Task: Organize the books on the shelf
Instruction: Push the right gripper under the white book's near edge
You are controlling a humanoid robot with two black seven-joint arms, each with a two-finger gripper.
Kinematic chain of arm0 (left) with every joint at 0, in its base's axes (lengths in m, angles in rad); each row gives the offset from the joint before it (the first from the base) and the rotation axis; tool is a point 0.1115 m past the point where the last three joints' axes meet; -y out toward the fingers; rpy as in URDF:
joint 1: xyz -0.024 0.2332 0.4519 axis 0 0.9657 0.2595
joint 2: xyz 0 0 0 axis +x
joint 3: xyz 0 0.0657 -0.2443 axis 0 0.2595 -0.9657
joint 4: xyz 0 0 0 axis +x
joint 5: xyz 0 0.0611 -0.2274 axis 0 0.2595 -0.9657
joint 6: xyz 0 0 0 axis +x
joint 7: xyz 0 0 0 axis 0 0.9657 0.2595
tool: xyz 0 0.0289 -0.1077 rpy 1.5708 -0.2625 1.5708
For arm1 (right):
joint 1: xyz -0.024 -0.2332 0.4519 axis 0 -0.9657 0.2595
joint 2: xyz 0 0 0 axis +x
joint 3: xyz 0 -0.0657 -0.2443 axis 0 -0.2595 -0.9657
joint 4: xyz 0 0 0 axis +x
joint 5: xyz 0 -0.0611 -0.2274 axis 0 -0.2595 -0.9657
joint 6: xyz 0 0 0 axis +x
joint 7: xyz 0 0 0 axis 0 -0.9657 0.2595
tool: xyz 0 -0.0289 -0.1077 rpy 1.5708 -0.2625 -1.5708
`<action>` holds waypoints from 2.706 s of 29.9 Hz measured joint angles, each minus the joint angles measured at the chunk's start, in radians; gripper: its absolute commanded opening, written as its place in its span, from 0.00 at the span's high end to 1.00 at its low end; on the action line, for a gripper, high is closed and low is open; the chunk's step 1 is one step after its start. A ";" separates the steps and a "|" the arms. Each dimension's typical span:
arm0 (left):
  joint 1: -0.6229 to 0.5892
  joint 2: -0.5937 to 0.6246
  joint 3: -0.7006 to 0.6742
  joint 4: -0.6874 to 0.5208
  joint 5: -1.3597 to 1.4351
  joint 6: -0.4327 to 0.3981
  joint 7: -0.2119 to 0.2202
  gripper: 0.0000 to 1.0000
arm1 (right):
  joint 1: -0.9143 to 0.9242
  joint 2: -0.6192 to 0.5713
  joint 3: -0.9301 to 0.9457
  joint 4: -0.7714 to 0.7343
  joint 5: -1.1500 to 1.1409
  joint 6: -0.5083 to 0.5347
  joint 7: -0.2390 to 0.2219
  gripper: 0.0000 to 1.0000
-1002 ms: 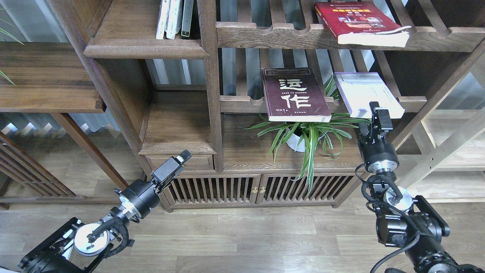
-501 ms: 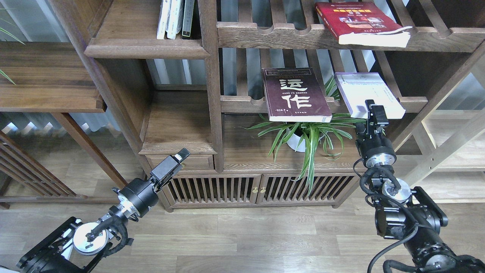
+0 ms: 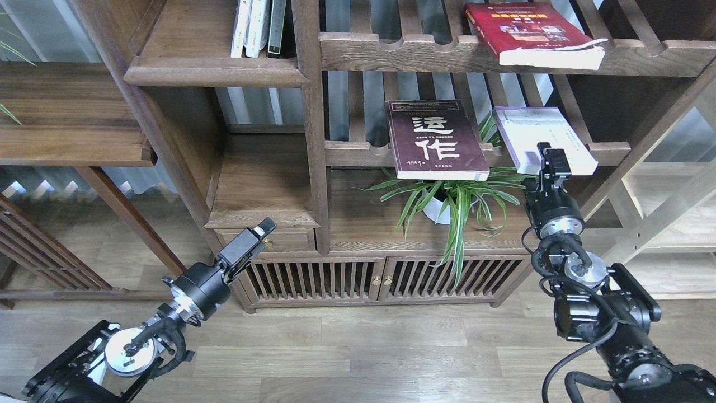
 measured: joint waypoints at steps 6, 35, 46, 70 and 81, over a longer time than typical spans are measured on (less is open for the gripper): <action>0.000 0.000 -0.001 0.001 -0.001 0.000 0.000 0.01 | 0.003 -0.024 0.004 -0.007 0.000 -0.004 0.001 0.00; 0.002 0.004 -0.001 0.018 -0.042 0.000 0.000 0.01 | 0.053 -0.067 -0.004 -0.024 -0.030 -0.142 0.003 0.14; 0.003 0.005 -0.014 0.020 -0.044 0.000 0.000 0.01 | 0.065 -0.067 -0.004 -0.026 -0.034 -0.172 0.024 0.34; 0.002 0.008 -0.022 0.034 -0.044 0.000 0.000 0.01 | 0.056 -0.042 -0.017 -0.024 -0.030 -0.110 0.090 0.96; 0.002 0.008 -0.022 0.040 -0.044 0.000 0.000 0.01 | 0.040 -0.017 -0.018 -0.019 -0.026 0.018 0.091 0.96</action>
